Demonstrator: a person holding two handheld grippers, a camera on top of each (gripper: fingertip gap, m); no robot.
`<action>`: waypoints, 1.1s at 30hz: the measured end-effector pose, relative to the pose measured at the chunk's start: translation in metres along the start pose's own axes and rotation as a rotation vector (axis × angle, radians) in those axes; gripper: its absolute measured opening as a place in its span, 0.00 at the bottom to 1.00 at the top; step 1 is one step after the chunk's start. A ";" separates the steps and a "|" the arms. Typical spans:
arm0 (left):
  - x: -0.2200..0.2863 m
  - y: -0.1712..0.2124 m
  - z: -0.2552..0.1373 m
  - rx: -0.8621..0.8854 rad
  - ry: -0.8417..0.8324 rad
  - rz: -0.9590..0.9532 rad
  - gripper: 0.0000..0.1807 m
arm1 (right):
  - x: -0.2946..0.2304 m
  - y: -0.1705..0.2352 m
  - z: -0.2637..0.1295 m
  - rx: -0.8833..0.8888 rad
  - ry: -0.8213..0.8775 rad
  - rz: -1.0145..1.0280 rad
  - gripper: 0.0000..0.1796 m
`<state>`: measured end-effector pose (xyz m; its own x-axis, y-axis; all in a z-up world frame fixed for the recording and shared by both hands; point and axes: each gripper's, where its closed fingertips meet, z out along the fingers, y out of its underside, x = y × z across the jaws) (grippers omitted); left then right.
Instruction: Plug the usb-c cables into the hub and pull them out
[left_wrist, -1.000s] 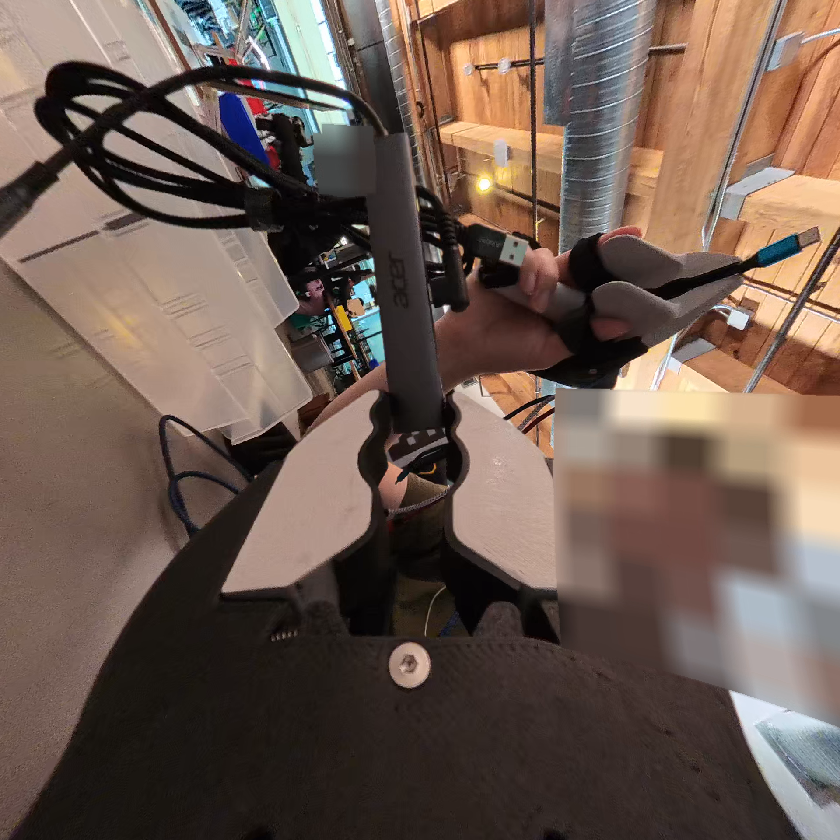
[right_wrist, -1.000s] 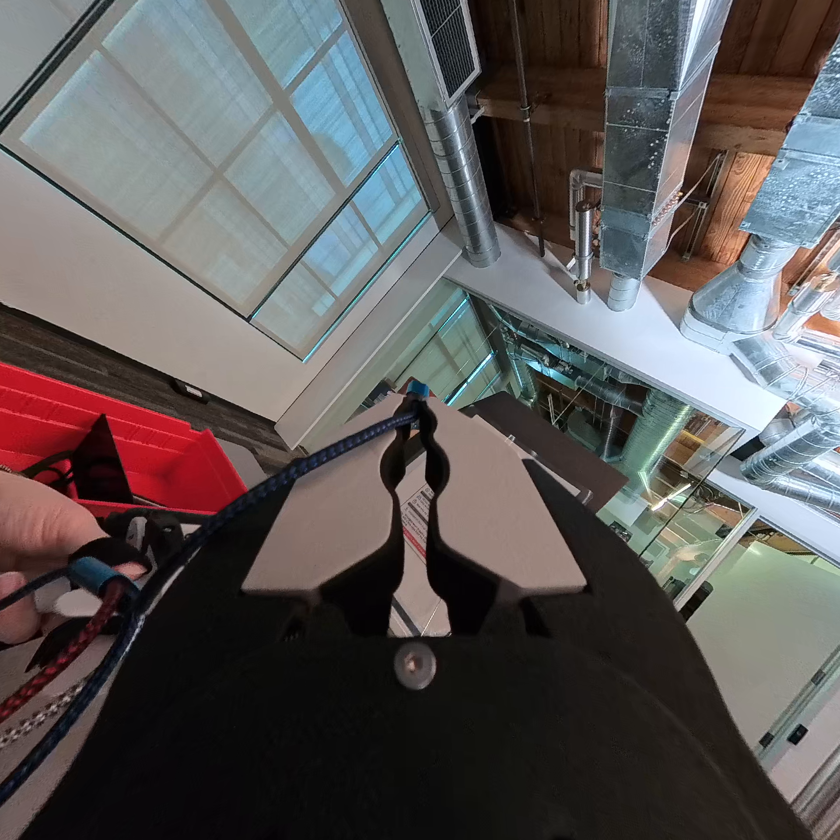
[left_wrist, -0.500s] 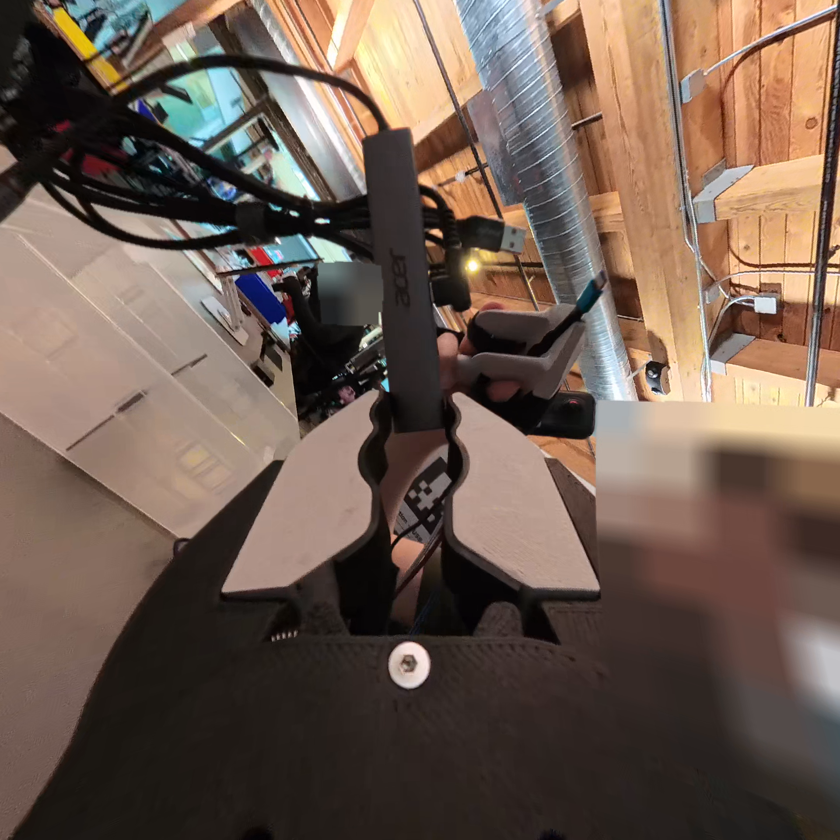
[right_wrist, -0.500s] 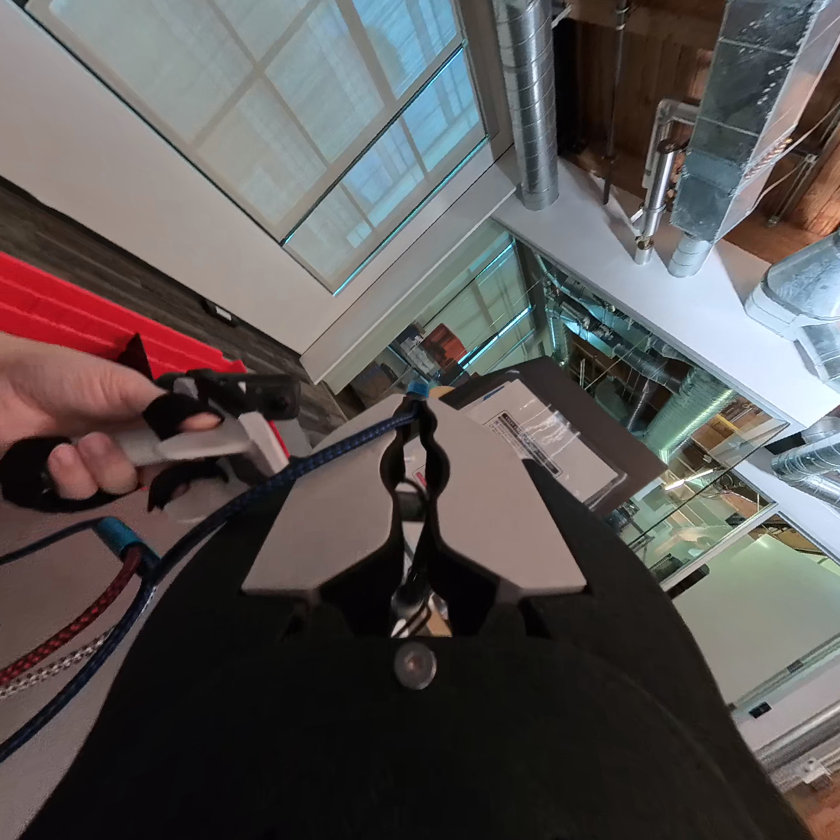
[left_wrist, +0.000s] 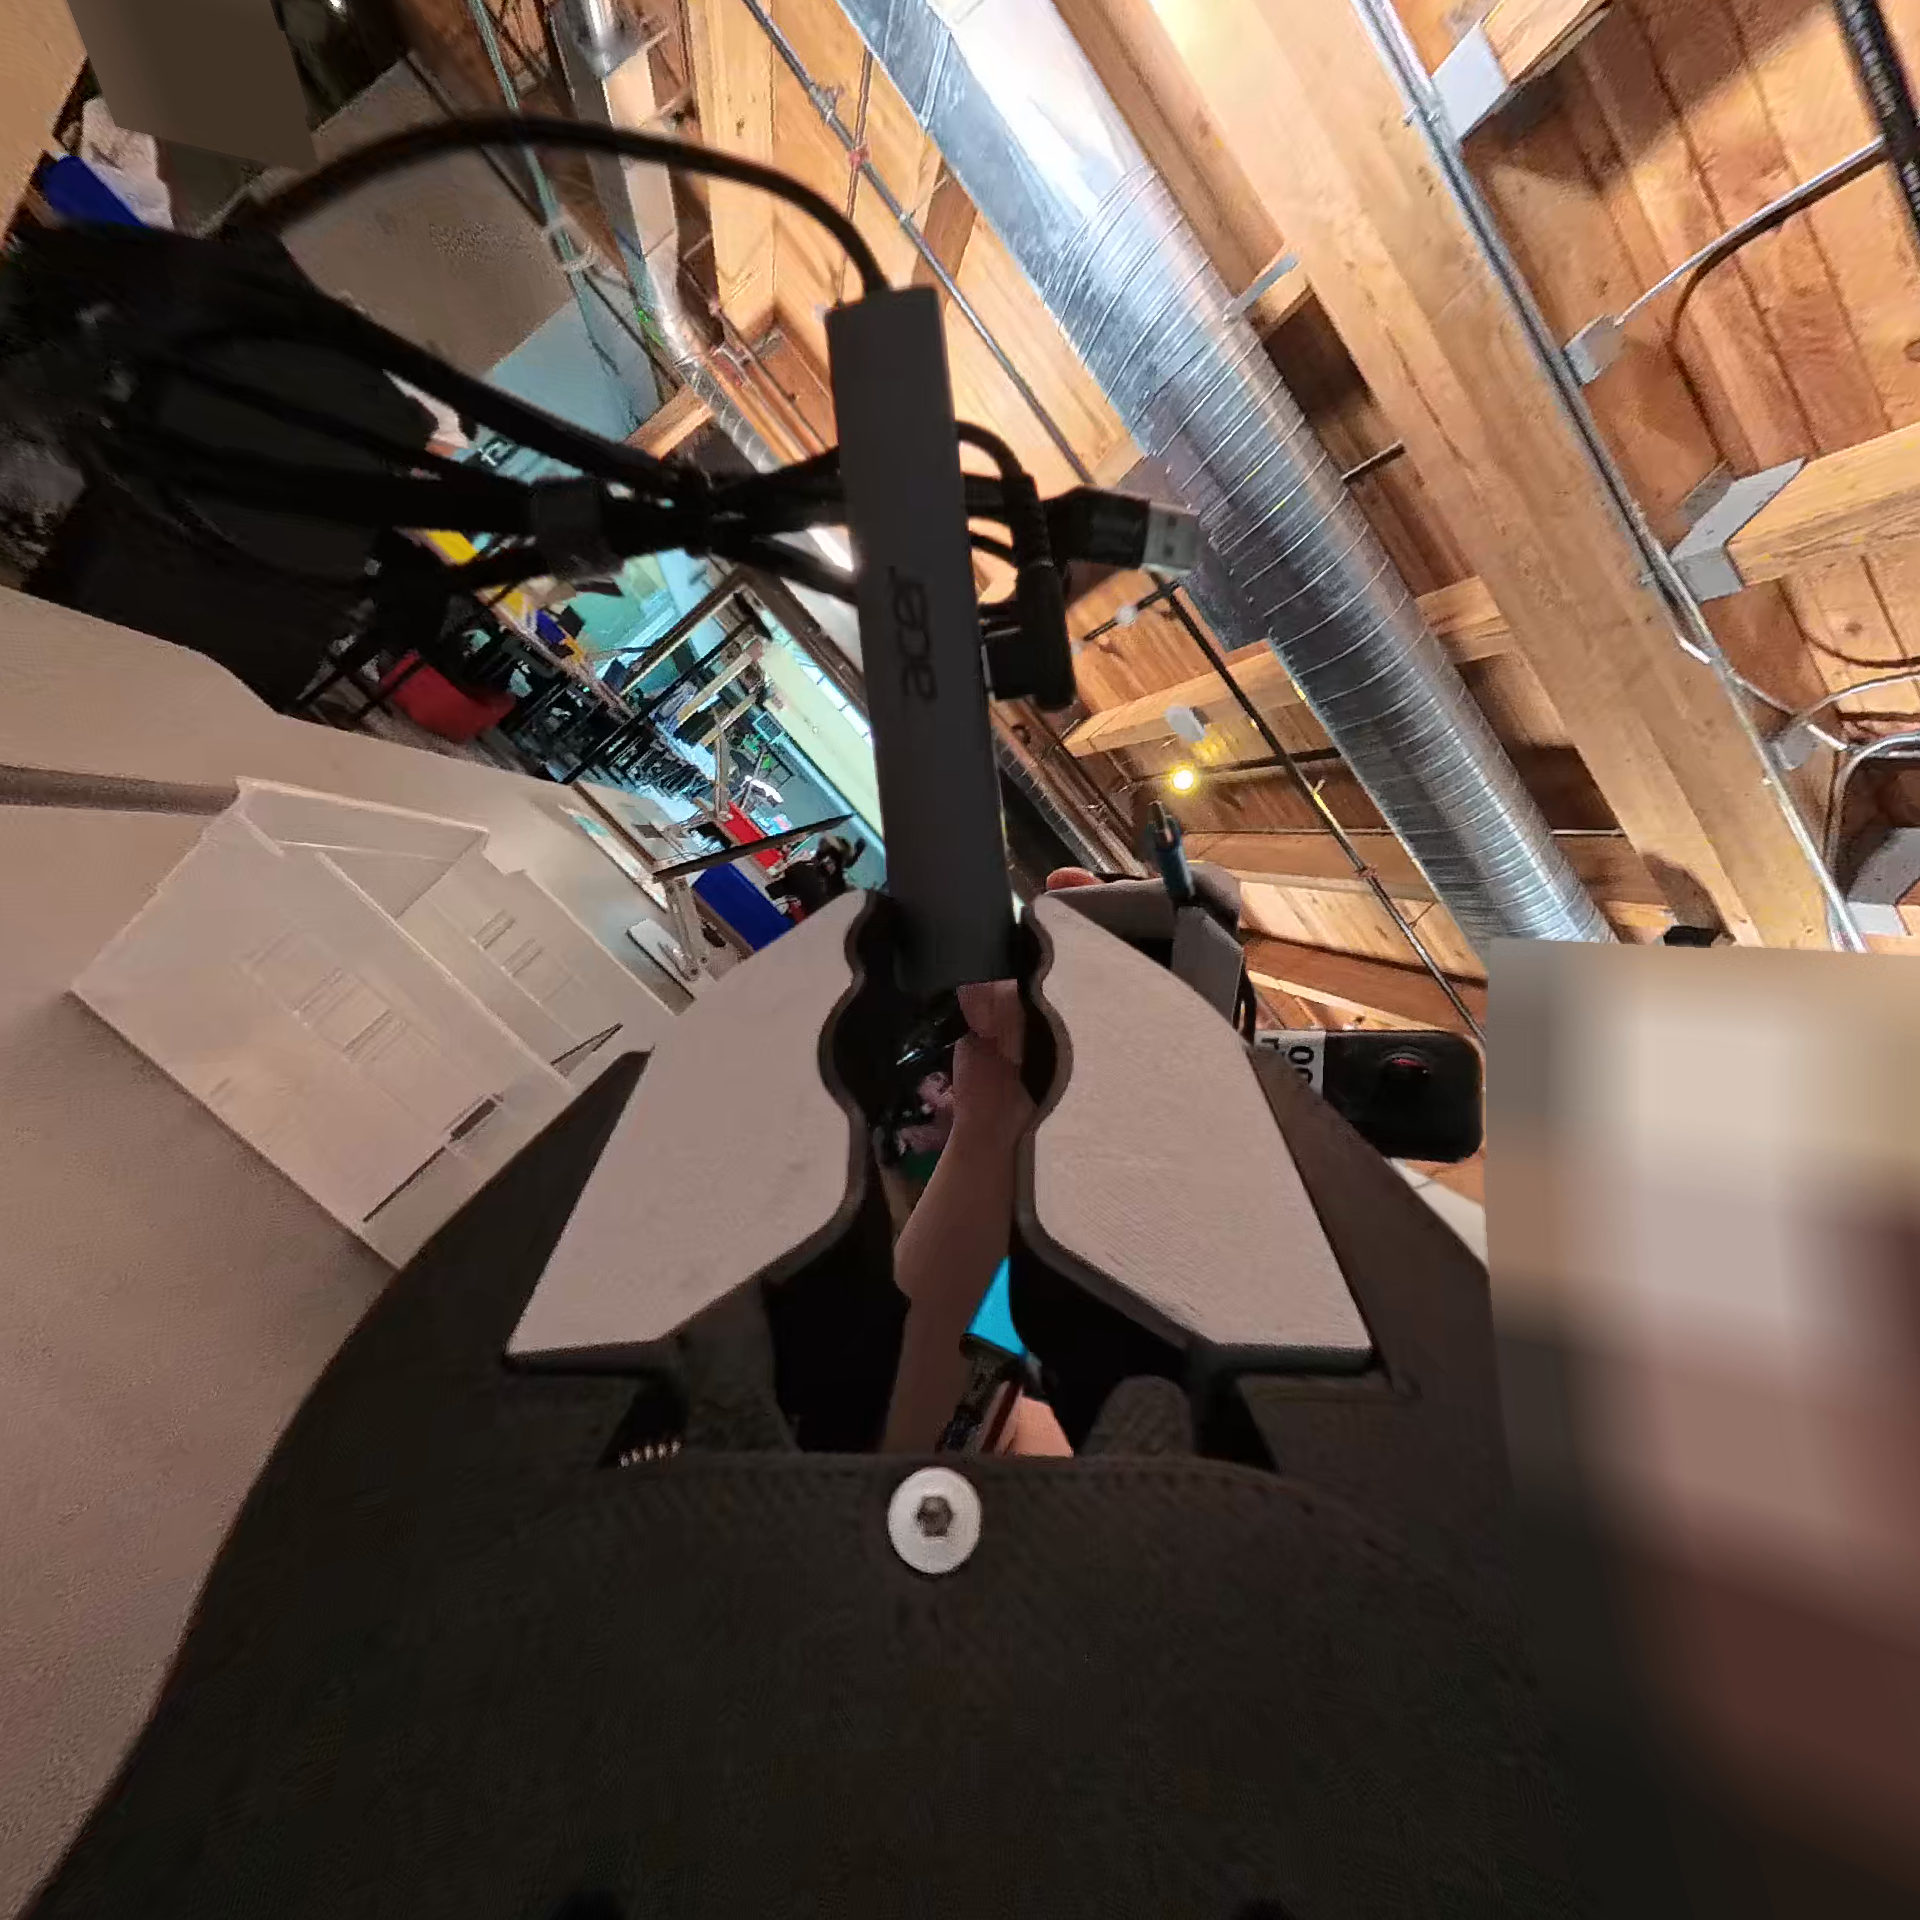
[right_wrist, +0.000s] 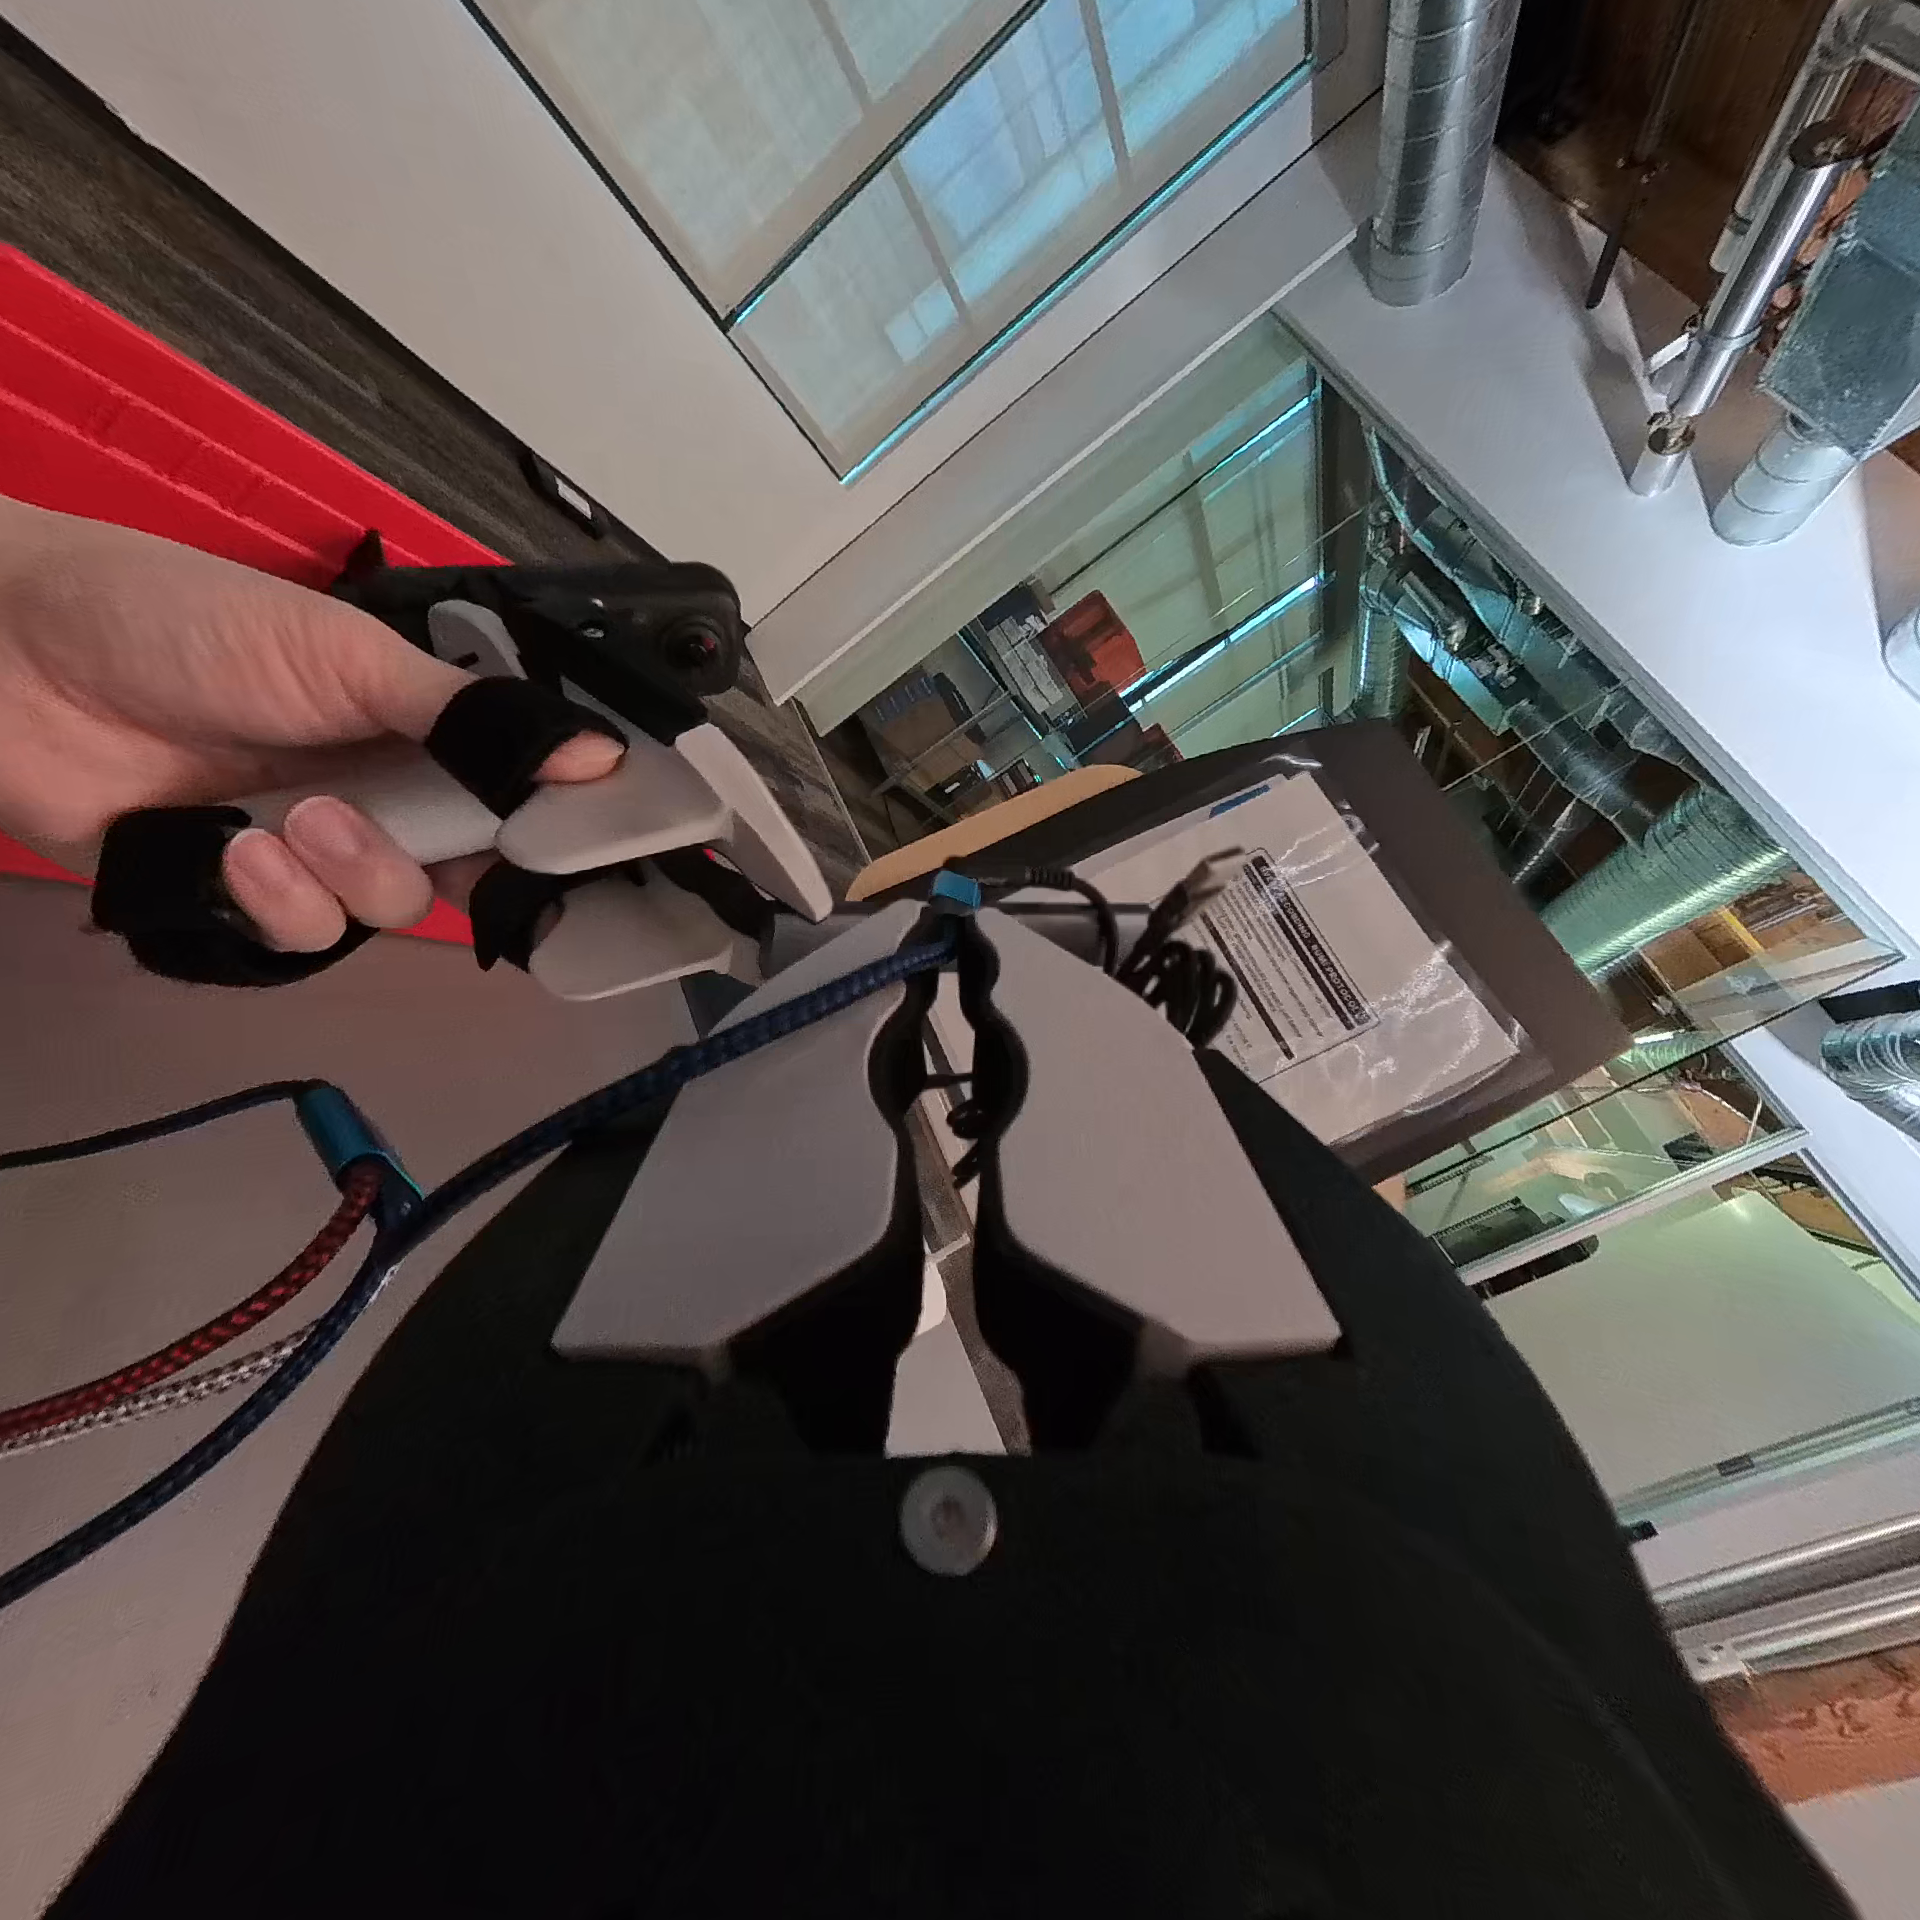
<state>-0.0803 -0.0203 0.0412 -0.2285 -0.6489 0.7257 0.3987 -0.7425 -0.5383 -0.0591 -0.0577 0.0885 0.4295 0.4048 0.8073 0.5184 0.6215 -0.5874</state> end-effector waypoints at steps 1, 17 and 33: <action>-0.001 0.000 0.000 0.011 0.002 -0.008 0.12 | -0.001 0.001 0.001 -0.006 -0.001 -0.004 0.02; -0.003 -0.002 0.000 0.118 -0.051 0.183 0.12 | -0.013 0.013 0.004 -0.167 -0.015 -0.197 0.02; -0.018 0.018 0.005 0.178 -0.077 0.259 0.12 | -0.025 0.022 -0.001 -0.293 -0.068 -0.409 0.02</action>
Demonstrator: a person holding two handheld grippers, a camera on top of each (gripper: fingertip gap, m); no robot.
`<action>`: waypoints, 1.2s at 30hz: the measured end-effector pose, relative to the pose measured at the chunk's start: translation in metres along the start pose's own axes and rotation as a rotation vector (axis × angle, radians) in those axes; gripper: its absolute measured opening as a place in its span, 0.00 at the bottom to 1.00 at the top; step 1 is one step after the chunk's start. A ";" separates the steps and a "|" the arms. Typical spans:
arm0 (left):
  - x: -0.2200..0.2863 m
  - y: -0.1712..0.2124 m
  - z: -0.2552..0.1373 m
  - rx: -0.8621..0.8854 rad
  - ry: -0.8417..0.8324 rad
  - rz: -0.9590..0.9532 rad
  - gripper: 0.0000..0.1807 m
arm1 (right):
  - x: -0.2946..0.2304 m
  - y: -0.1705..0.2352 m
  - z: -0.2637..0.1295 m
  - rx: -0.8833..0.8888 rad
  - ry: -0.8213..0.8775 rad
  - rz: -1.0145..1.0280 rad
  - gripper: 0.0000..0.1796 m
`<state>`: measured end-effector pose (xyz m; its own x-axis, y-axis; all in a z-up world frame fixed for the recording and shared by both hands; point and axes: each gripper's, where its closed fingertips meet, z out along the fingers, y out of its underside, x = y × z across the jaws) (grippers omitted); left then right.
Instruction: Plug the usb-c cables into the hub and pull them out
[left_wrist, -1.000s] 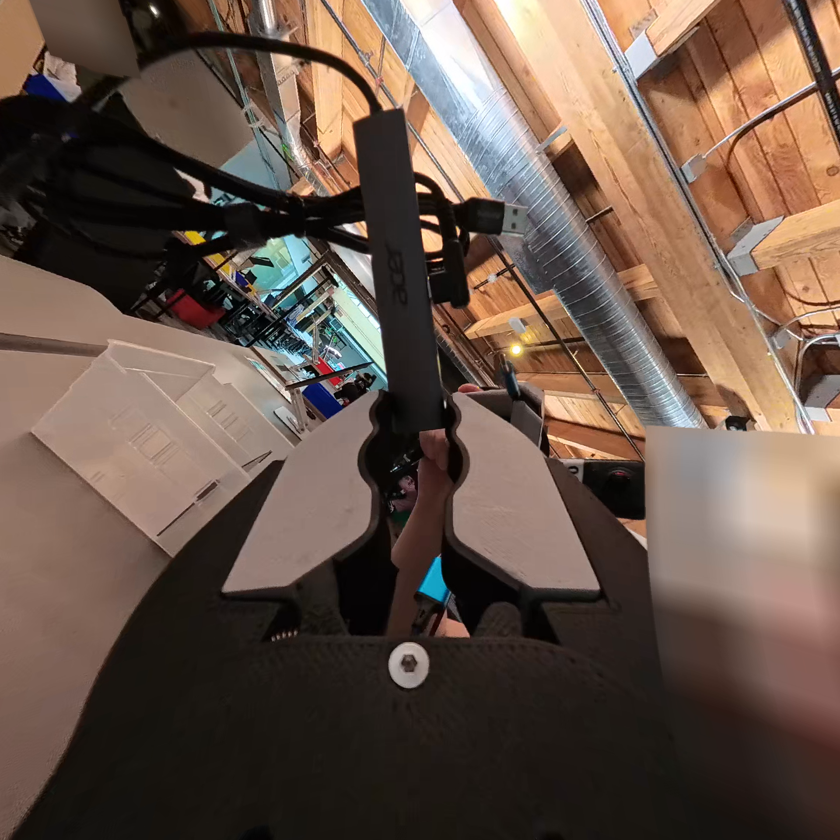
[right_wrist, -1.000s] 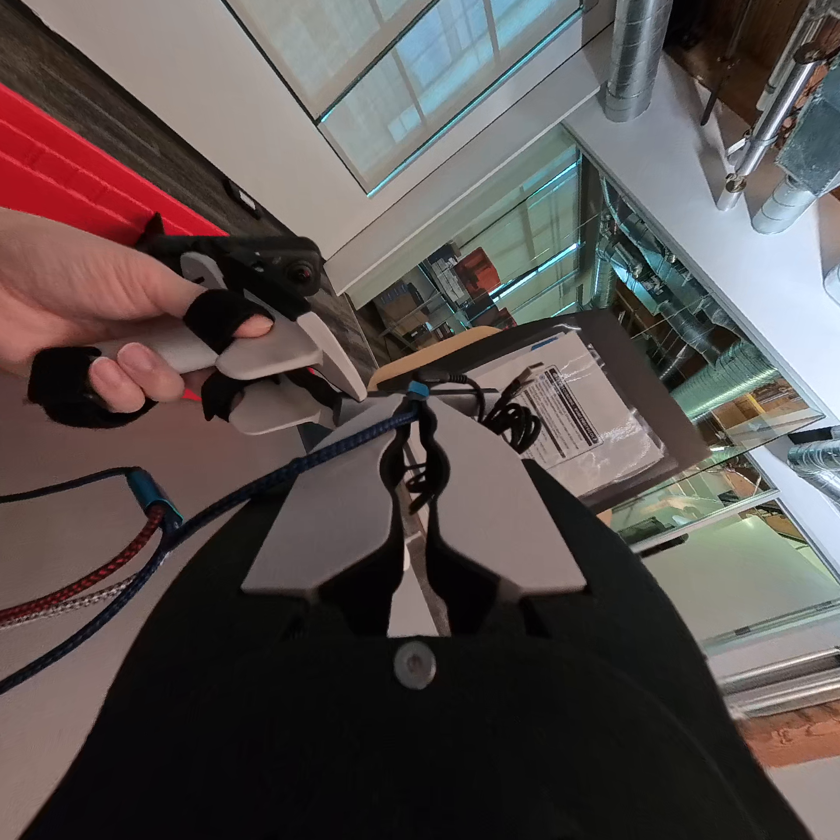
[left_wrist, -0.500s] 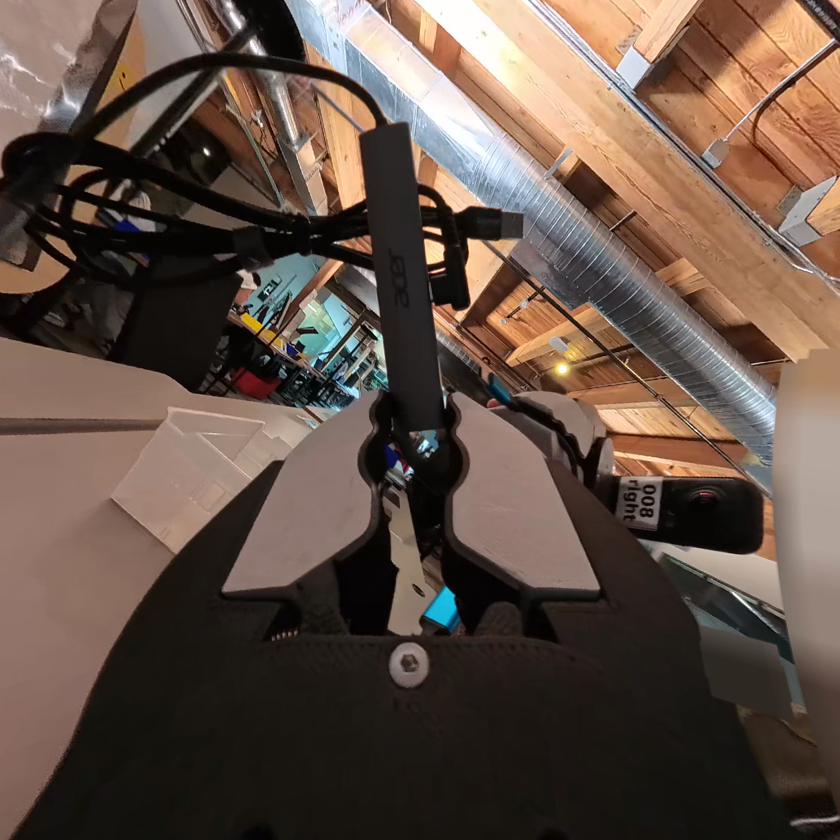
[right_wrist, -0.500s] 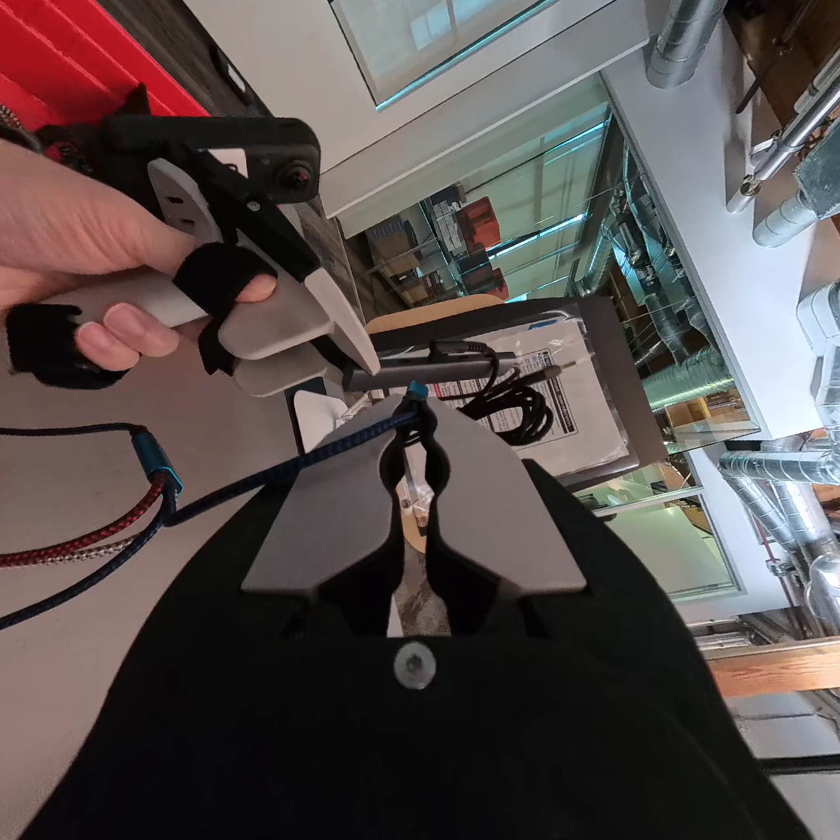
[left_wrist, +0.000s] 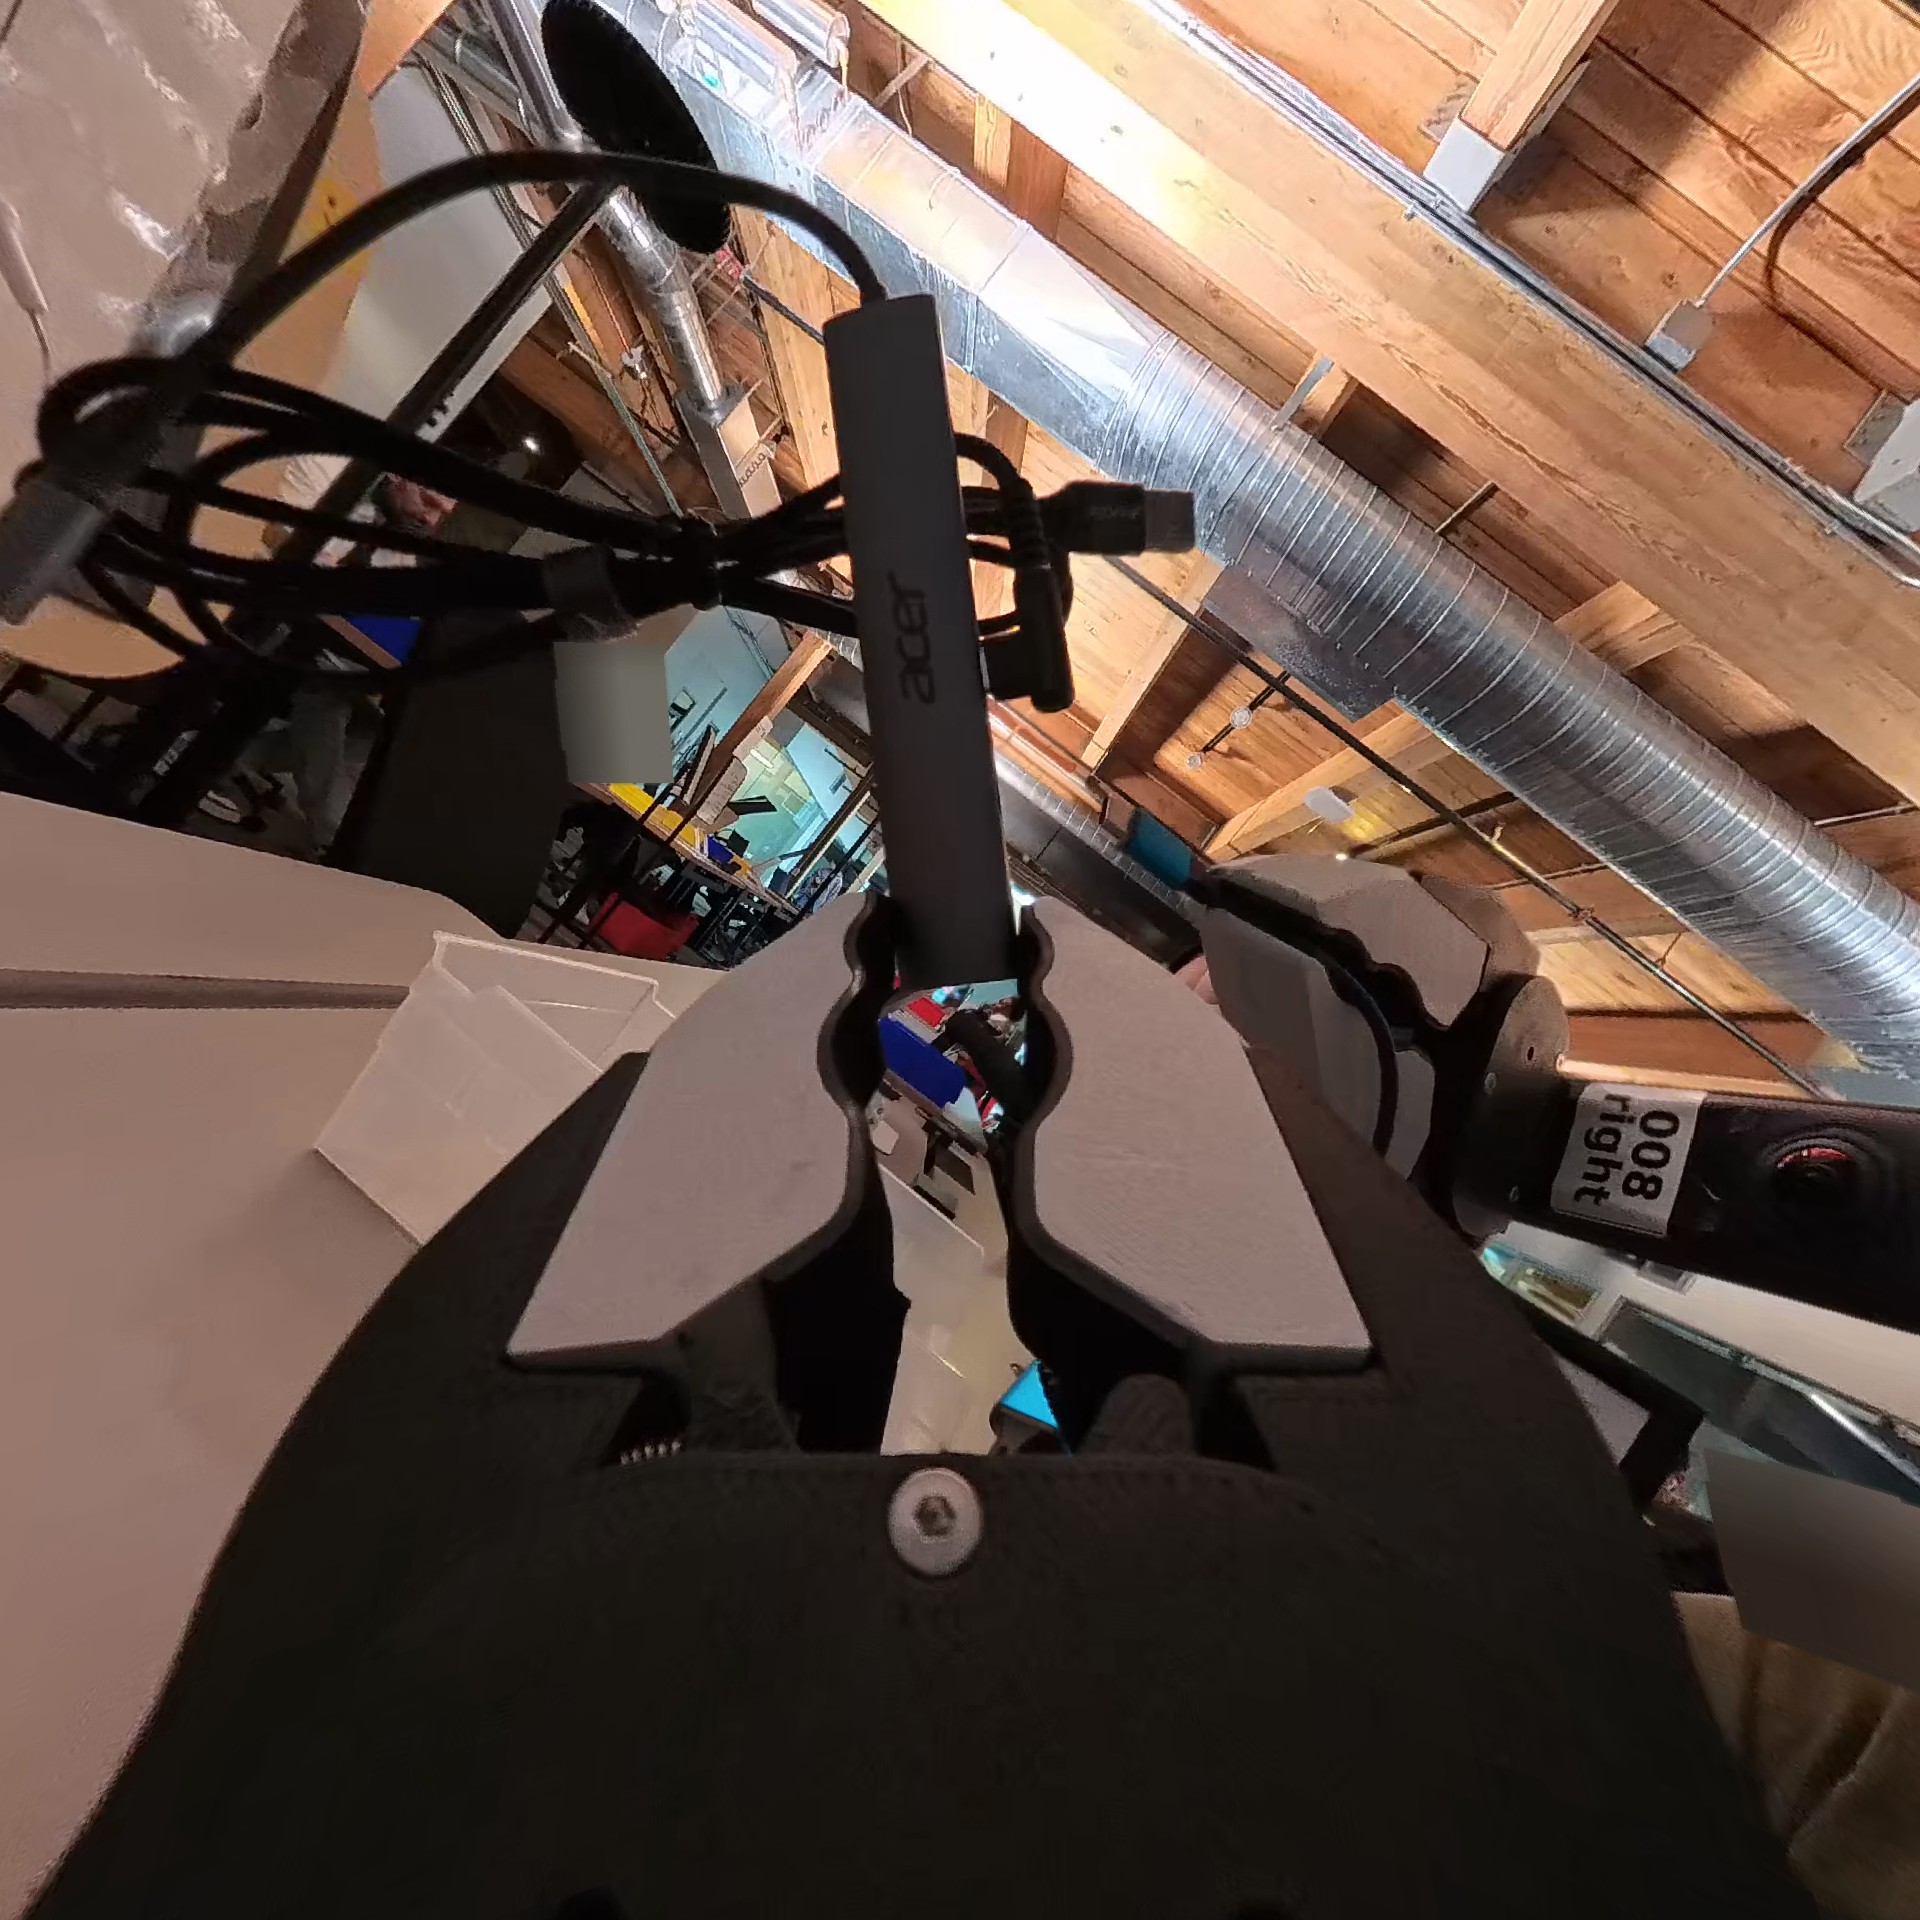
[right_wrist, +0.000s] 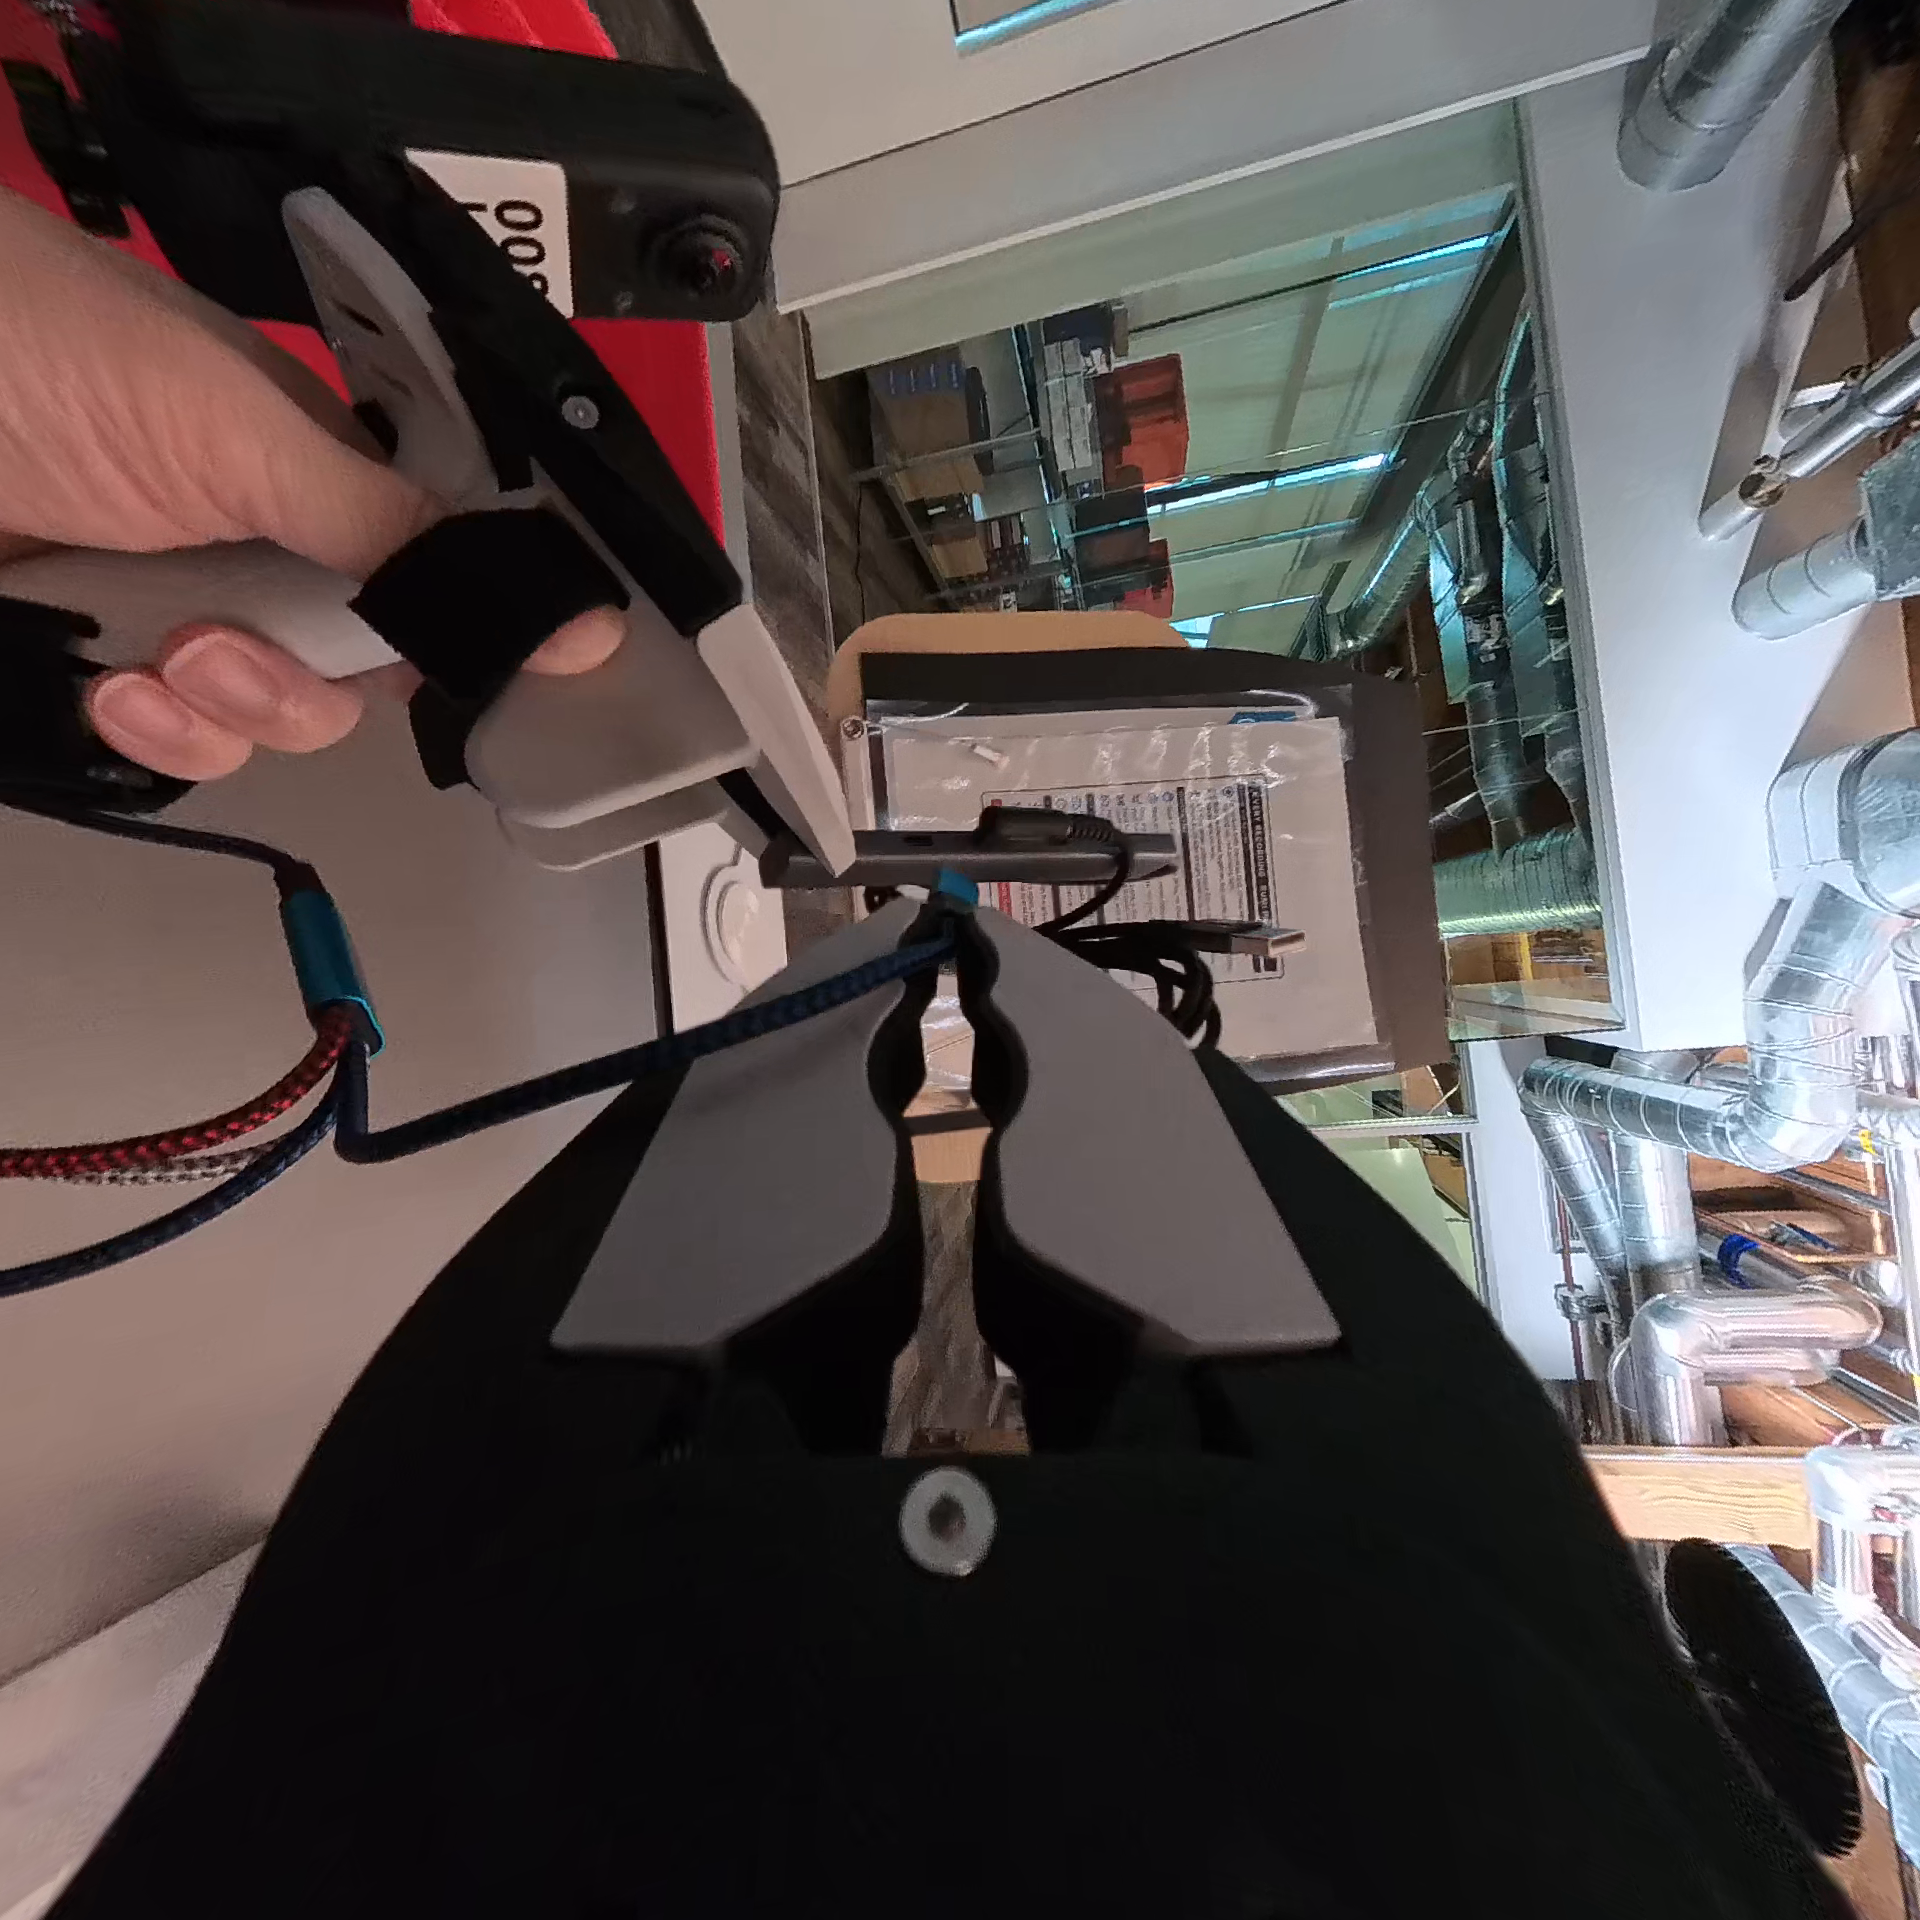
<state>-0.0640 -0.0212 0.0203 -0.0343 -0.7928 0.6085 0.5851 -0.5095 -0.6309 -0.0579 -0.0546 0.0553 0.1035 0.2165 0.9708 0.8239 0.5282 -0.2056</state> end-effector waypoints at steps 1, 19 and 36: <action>0.000 0.001 0.000 0.003 0.006 -0.008 0.12 | -0.001 0.001 -0.001 -0.002 -0.012 -0.003 0.02; 0.006 0.021 0.005 -0.004 0.027 0.101 0.12 | -0.014 0.002 -0.008 -0.079 -0.091 -0.095 0.02; -0.001 0.032 0.007 -0.011 0.004 0.046 0.12 | -0.013 0.001 -0.019 -0.185 -0.377 0.057 0.02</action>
<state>-0.0391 -0.0341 0.0027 -0.0110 -0.8167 0.5769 0.5771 -0.4764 -0.6633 -0.0481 -0.0721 0.0447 -0.0313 0.5446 0.8381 0.9123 0.3582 -0.1987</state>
